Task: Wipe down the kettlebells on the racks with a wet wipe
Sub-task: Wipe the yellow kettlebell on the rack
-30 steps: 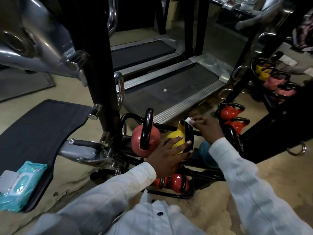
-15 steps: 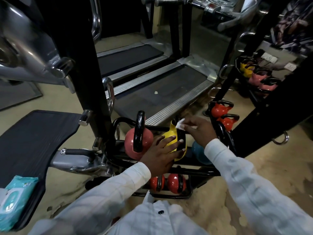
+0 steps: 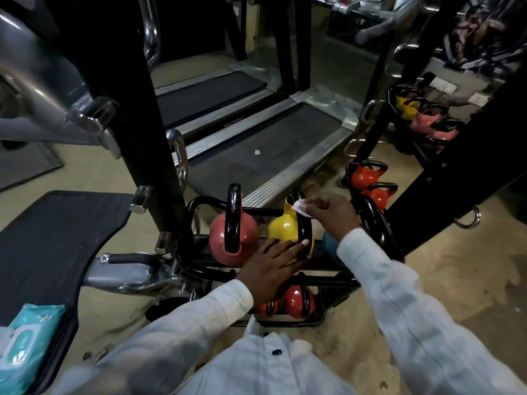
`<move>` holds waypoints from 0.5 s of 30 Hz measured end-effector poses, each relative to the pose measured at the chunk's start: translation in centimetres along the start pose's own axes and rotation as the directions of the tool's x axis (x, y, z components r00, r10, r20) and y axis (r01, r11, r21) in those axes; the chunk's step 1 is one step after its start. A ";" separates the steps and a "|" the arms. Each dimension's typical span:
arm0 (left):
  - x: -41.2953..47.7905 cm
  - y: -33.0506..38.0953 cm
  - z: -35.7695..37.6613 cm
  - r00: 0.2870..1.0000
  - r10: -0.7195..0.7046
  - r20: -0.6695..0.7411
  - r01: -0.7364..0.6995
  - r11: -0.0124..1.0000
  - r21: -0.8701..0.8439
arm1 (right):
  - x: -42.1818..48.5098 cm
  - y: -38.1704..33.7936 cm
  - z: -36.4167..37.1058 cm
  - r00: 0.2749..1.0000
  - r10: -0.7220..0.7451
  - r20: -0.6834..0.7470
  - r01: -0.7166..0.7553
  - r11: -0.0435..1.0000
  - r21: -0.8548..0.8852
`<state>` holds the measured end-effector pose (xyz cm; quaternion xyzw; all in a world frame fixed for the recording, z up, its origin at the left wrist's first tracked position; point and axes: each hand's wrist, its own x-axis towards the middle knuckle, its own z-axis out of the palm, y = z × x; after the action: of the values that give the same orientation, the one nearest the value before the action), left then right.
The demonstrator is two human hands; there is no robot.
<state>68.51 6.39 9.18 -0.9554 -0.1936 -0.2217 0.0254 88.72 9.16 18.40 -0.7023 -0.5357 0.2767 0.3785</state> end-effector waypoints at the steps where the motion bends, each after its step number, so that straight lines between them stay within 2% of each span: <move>1: -0.2 0.3 0.3 1.000 -0.011 -0.005 0.012 1.000 0.004 | 0.8 -0.8 0.3 0.997 -0.078 0.003 0.076 0.962 -0.262; 2: -0.3 0.6 0.7 1.000 -0.020 -0.014 0.020 1.000 0.002 | 1.5 -1.6 0.8 0.987 -0.151 0.047 0.153 0.845 -0.512; 3: -0.4 0.9 1.0 1.000 -0.023 -0.022 0.023 1.000 0.002 | 2.1 -2.4 1.3 0.971 -0.204 0.127 0.234 0.683 -0.692; 4: -0.6 1.0 1.2 1.000 -0.019 -0.023 0.019 1.000 0.003 | 2.3 -3.4 1.8 0.953 -0.217 0.209 0.294 0.522 -0.801; 6: -0.8 1.1 1.4 1.000 -0.005 -0.022 0.006 1.000 0.012 | 2.4 -4.7 2.7 0.934 -0.180 0.310 0.353 0.307 -0.884; 8: -0.9 0.9 1.5 1.000 0.008 -0.022 -0.008 1.000 0.028 | 2.1 -5.0 3.0 0.924 -0.134 0.359 0.381 0.220 -0.898; 9: -1.0 0.7 1.5 1.000 0.013 -0.018 -0.012 0.999 0.030 | 1.7 -4.9 2.8 0.919 -0.126 0.372 0.392 0.234 -0.889; 11: -1.1 0.5 1.6 1.000 0.015 -0.003 -0.015 0.999 0.029 | 0.6 -4.0 1.9 0.908 -0.175 0.380 0.418 0.368 -0.830; 13: -1.3 0.4 1.7 1.000 0.002 -0.008 -0.002 1.000 0.019 | -0.7 -2.3 0.6 0.901 -0.294 0.319 0.433 0.557 -0.709; 15: -1.4 0.3 1.8 0.999 -0.015 -0.045 0.015 1.000 -0.003 | -1.8 -0.4 -0.1 0.927 -0.337 0.165 0.373 0.778 -0.505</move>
<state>68.25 5.83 6.97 -0.9487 -0.1997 -0.2436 0.0270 88.05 7.43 18.73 -0.6557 -0.7255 0.0655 0.1985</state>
